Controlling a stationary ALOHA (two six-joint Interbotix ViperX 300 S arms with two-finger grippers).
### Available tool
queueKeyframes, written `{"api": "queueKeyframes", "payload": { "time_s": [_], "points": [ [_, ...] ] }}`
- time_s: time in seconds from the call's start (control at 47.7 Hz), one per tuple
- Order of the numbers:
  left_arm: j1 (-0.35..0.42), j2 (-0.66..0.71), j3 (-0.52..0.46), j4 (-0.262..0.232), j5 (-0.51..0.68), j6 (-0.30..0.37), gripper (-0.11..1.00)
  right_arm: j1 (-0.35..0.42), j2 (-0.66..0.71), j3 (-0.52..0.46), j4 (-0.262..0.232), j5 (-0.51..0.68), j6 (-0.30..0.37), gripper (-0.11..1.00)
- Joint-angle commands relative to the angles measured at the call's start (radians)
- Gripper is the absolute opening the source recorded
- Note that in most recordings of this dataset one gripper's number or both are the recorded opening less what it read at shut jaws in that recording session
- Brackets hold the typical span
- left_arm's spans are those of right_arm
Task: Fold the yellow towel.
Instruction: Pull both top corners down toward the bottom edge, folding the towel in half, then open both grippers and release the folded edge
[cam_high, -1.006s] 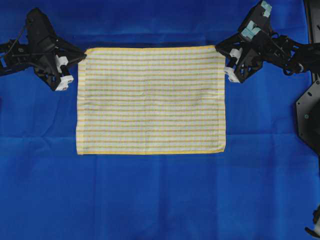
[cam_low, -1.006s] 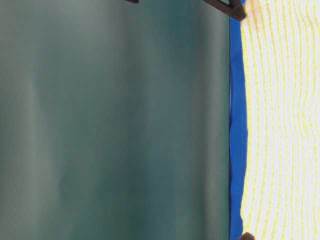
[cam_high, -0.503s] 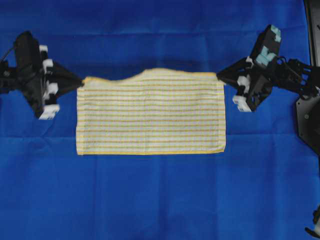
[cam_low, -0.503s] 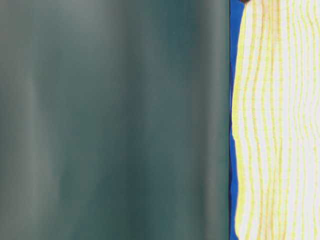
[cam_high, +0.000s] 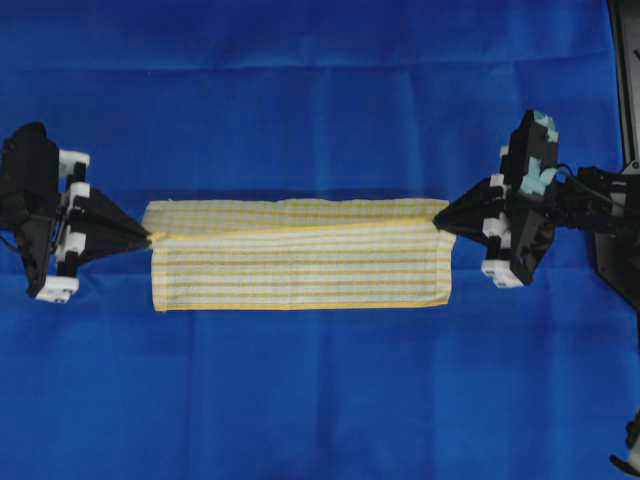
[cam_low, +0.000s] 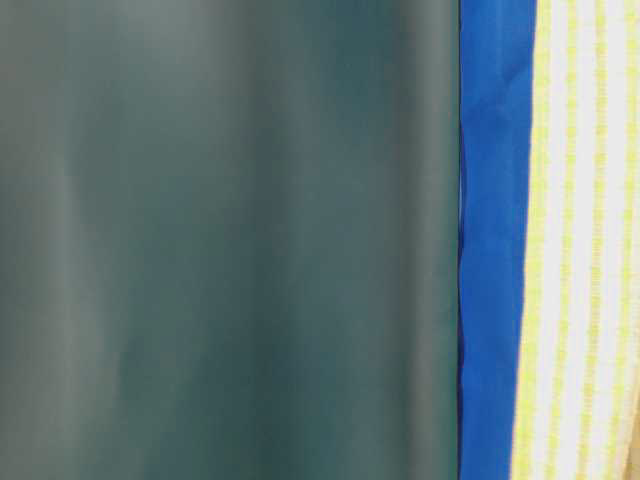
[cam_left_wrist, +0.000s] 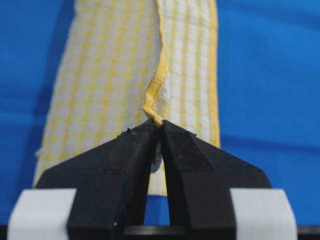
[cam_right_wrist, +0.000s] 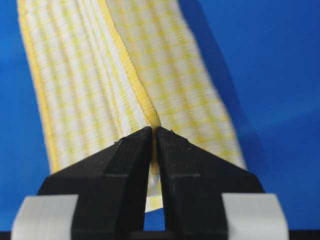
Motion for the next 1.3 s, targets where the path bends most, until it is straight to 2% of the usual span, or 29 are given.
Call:
{"api": "queueKeyframes", "payload": {
  "time_s": [0.0,0.377,0.608,0.817,0.922,0.964,1.006,1.09,1.153,1.216,1.279],
  "points": [
    [-0.015,0.017,-0.025,-0.002,-0.005,0.002,0.04,0.02,-0.009,-0.018,0.005,-0.003,-0.002,0.06],
    [-0.025,0.12,-0.087,-0.002,0.005,0.002,0.04,0.066,-0.009,-0.041,0.005,0.04,-0.002,0.06],
    [-0.04,0.126,-0.095,-0.002,0.023,0.002,0.04,0.106,-0.009,-0.048,0.006,0.063,-0.002,0.06],
    [-0.048,0.126,-0.097,-0.002,0.026,0.0,0.05,0.109,-0.009,-0.049,0.006,0.064,-0.002,0.06],
    [-0.048,0.124,-0.098,-0.003,0.026,0.0,0.15,0.109,-0.009,-0.049,0.006,0.071,-0.002,0.07],
    [-0.048,0.123,-0.1,-0.003,0.026,0.0,0.23,0.109,-0.009,-0.049,0.005,0.074,-0.002,0.11],
    [-0.048,0.118,-0.1,-0.003,0.026,0.0,0.35,0.11,-0.009,-0.049,0.006,0.074,-0.002,0.2],
    [-0.048,0.104,-0.1,-0.003,0.031,0.0,0.59,0.109,-0.009,-0.052,0.005,0.083,-0.002,0.44],
    [-0.048,0.086,-0.1,-0.003,0.046,0.003,0.73,0.109,-0.012,-0.054,0.005,0.084,-0.006,0.64],
    [-0.046,0.071,-0.1,-0.003,0.064,0.006,0.76,0.109,-0.017,-0.054,0.003,0.08,-0.012,0.79],
    [-0.04,0.055,-0.1,-0.003,0.081,0.011,0.73,0.095,-0.023,-0.054,0.002,0.08,-0.012,0.81]
  ]
}}
